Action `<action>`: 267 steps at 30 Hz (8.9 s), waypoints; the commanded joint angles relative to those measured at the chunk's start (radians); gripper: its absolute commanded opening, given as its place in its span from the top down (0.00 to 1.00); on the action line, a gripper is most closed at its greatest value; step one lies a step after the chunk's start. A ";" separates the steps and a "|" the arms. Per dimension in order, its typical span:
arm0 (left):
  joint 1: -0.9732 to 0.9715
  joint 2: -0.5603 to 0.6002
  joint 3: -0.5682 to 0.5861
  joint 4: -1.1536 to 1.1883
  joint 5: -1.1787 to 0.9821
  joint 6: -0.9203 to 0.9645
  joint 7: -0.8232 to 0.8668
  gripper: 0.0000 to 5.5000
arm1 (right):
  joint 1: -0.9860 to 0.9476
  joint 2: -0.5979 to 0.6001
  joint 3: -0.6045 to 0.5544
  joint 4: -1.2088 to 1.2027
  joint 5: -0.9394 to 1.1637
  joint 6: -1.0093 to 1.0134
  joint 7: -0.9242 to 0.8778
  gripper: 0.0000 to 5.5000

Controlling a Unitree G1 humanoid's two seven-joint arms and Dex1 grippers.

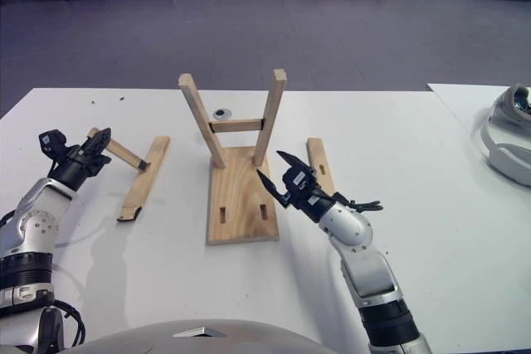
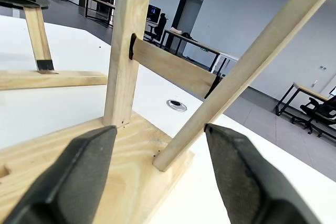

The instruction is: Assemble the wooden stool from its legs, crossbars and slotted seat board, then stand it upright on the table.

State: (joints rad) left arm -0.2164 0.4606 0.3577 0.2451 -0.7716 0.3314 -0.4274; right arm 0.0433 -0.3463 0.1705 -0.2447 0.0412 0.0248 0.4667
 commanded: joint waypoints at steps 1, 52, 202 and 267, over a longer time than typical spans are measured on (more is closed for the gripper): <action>-0.020 -0.015 0.000 0.018 0.043 -0.004 -0.014 0.93 | 0.008 0.003 0.010 0.025 -0.018 -0.026 -0.004 0.43; 0.338 0.240 -0.112 -0.190 0.391 0.091 -0.190 0.36 | -0.056 0.021 0.031 0.040 -0.128 -0.092 -0.040 0.43; -0.743 -0.343 -0.057 -0.427 -0.440 0.317 0.331 0.25 | -0.810 -0.200 -0.209 -0.119 0.384 0.363 0.046 0.62; 0.366 -0.314 -0.136 -0.992 -0.228 0.276 0.784 0.81 | -0.126 0.082 -0.128 -0.068 0.344 0.500 -0.031 0.32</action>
State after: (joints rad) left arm 0.1587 0.1212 0.1978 -0.7460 -0.9628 0.5687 0.3201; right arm -0.0753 -0.2650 0.0433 -0.3156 0.3915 0.5356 0.4450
